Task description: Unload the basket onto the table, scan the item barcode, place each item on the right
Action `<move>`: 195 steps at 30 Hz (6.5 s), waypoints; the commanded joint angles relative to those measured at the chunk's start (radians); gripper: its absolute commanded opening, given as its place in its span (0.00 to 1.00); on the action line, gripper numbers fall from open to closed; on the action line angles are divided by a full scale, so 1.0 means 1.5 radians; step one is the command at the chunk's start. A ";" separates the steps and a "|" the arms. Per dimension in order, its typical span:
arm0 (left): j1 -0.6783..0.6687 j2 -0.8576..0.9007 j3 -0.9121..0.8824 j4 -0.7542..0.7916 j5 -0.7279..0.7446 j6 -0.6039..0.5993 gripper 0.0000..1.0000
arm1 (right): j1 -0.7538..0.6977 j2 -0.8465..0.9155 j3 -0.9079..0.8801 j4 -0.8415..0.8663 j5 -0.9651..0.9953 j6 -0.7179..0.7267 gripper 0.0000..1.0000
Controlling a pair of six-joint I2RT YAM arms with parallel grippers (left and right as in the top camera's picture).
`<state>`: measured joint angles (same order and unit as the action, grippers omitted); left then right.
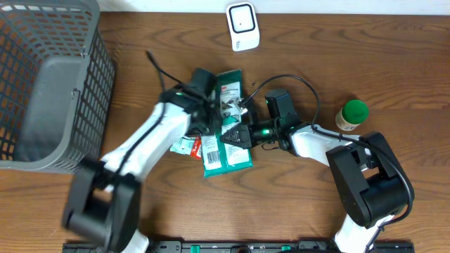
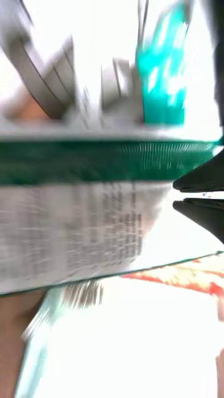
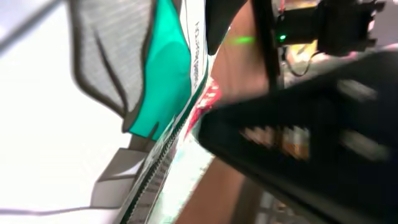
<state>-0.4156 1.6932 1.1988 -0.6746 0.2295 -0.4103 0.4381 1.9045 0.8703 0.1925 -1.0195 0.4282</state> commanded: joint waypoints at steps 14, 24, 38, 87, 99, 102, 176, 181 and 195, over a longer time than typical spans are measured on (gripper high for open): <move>0.169 -0.356 0.008 -0.135 -0.008 0.009 0.13 | -0.089 -0.075 -0.001 0.041 -0.253 -0.003 0.01; 0.246 -0.413 0.008 -0.159 -0.009 0.011 0.48 | -0.135 -0.121 -0.001 0.074 -0.348 0.041 0.01; 0.263 -0.405 0.008 -0.164 -0.060 0.012 0.73 | -0.138 -0.176 -0.001 0.069 -0.262 0.056 0.01; 0.262 -0.405 0.008 -0.178 -0.059 0.011 0.85 | 0.150 -0.176 0.567 -0.637 0.837 -0.978 0.01; 0.262 -0.405 0.008 -0.178 -0.059 0.011 0.85 | 0.153 -0.083 0.567 -0.456 0.974 -1.197 0.01; 0.262 -0.405 0.008 -0.178 -0.059 0.011 0.85 | 0.150 -0.018 0.567 -0.340 1.019 -1.284 0.01; 0.262 -0.405 0.008 -0.178 -0.059 0.011 0.85 | -0.181 -0.120 0.397 -0.816 0.553 -0.440 0.01; 0.262 -0.405 0.008 -0.178 -0.059 0.011 0.85 | -0.217 -0.098 0.295 -0.742 0.557 -0.430 0.01; 0.262 -0.405 0.008 -0.178 -0.059 0.011 0.85 | -0.309 -0.087 0.096 -0.577 0.709 -0.386 0.02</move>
<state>-0.0269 1.0847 1.1992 -0.9390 0.1505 -0.3950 0.0040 1.7721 1.0477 -0.6888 -0.0544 -0.1787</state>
